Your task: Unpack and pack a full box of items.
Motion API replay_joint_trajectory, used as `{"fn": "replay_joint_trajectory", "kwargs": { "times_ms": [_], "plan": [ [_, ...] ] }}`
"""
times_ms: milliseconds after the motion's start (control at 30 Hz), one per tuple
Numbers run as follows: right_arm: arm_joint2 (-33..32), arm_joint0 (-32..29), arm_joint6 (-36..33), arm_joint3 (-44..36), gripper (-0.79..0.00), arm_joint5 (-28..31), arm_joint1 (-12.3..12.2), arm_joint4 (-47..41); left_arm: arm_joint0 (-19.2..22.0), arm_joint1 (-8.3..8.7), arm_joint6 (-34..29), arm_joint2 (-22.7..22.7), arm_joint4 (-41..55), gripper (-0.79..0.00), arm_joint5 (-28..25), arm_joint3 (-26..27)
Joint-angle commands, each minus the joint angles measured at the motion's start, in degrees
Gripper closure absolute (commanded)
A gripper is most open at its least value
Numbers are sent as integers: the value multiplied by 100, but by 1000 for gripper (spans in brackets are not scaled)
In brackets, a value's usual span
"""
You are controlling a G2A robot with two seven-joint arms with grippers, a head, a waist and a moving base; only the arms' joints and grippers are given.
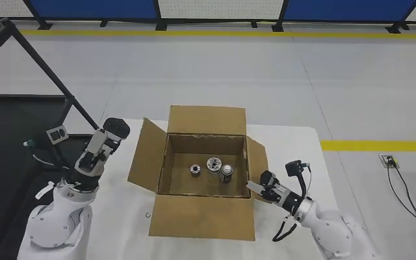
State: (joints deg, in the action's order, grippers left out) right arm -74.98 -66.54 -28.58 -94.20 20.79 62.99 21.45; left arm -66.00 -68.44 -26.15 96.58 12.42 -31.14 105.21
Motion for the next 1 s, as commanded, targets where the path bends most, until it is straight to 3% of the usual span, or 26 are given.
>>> {"fn": "replay_joint_trajectory", "kwargs": {
  "times_ms": [0,200,700,967],
  "plan": [
    [55,62,-51,27,-785,-28,7,40,-92,1,78,61,112,-785,-74,23],
    [203,232,-182,120,-785,-50,29,57,-272,9,219,159,216,-785,-77,17],
    [405,440,-193,214,-785,-124,72,150,-272,9,219,159,216,-785,-77,17],
    [147,149,178,-377,-785,-22,29,496,-272,9,219,159,216,-785,-77,17]
  ]
}}
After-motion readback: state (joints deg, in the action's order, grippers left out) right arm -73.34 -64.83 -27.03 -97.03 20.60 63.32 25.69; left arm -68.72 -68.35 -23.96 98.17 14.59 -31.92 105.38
